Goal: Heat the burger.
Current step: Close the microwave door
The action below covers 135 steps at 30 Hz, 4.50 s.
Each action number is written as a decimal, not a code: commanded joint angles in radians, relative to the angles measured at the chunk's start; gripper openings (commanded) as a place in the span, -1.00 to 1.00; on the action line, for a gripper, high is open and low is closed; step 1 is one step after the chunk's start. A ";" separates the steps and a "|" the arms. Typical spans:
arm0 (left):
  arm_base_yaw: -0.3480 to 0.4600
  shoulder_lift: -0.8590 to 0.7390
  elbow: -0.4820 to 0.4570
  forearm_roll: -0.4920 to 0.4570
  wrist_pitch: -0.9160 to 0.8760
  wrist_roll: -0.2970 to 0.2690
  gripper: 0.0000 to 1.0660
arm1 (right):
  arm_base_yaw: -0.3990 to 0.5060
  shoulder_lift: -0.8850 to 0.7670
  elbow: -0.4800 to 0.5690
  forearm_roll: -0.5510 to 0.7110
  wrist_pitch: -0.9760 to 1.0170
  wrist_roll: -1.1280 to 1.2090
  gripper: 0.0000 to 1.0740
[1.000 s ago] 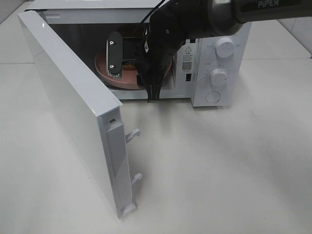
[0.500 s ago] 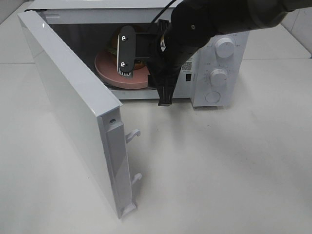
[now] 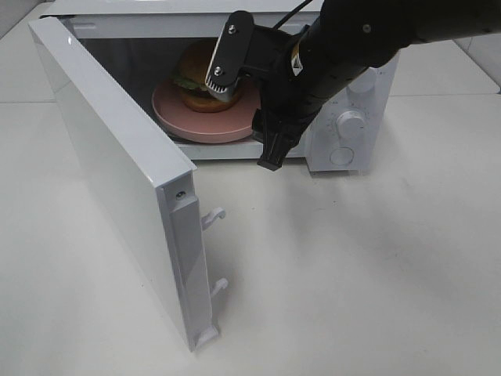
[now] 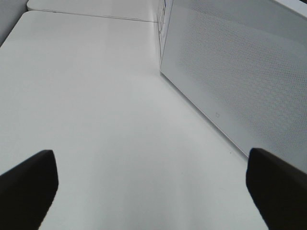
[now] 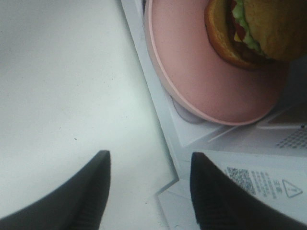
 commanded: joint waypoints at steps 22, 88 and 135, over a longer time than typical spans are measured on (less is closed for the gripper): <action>0.004 -0.018 0.001 0.003 -0.014 0.000 0.88 | -0.004 -0.281 0.084 -0.020 0.475 0.573 0.37; 0.004 -0.018 0.001 0.003 -0.014 0.000 0.88 | -0.482 -1.644 0.716 0.134 0.444 0.649 0.37; 0.004 -0.018 0.001 0.001 -0.014 0.000 0.88 | -0.540 -1.814 0.728 0.156 0.600 0.673 0.37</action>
